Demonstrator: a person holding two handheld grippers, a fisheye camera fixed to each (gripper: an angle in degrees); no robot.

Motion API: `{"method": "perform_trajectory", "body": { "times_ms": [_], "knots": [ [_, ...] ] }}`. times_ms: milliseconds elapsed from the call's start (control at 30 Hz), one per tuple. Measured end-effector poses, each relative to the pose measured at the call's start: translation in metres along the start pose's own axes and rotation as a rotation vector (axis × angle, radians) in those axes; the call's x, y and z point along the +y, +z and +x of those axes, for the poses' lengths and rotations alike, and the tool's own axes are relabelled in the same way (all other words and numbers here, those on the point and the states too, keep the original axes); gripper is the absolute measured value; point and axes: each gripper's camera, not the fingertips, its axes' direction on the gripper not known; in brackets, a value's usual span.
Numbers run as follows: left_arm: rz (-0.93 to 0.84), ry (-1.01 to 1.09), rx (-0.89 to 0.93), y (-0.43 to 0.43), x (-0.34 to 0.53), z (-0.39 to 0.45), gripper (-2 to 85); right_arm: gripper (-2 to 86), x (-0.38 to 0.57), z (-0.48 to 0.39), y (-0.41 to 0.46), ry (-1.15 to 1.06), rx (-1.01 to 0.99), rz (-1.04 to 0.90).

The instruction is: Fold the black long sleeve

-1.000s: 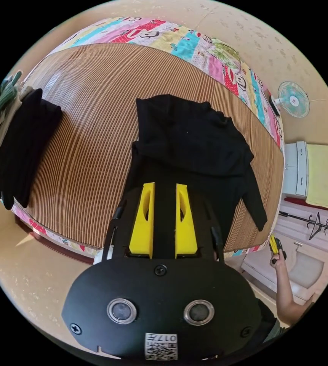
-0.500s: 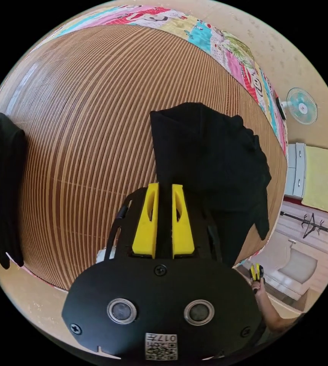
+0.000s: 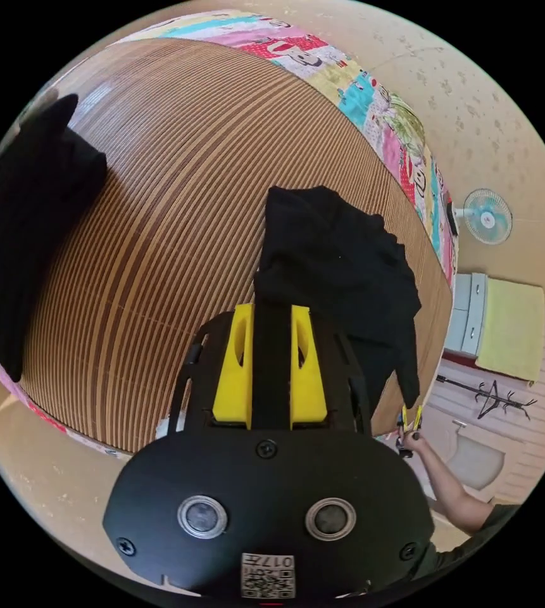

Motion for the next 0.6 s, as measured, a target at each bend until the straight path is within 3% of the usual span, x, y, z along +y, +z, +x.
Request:
{"method": "perform_trajectory", "body": {
  "times_ms": [233,467,600],
  "knots": [
    [-0.108,0.511,0.041,0.076,0.030,0.167,11.0,11.6,-0.024,0.000,0.014,0.022,-0.065,0.016],
    [-0.115,0.517,0.034,0.173,0.014,0.268,13.0,11.1,-0.051,-0.016,0.012,-0.057,0.001,-0.102],
    [-0.132,0.467,-0.231,0.220,0.015,0.293,9.6,9.6,-0.057,-0.001,0.007,-0.056,-0.010,-0.154]
  ]
}}
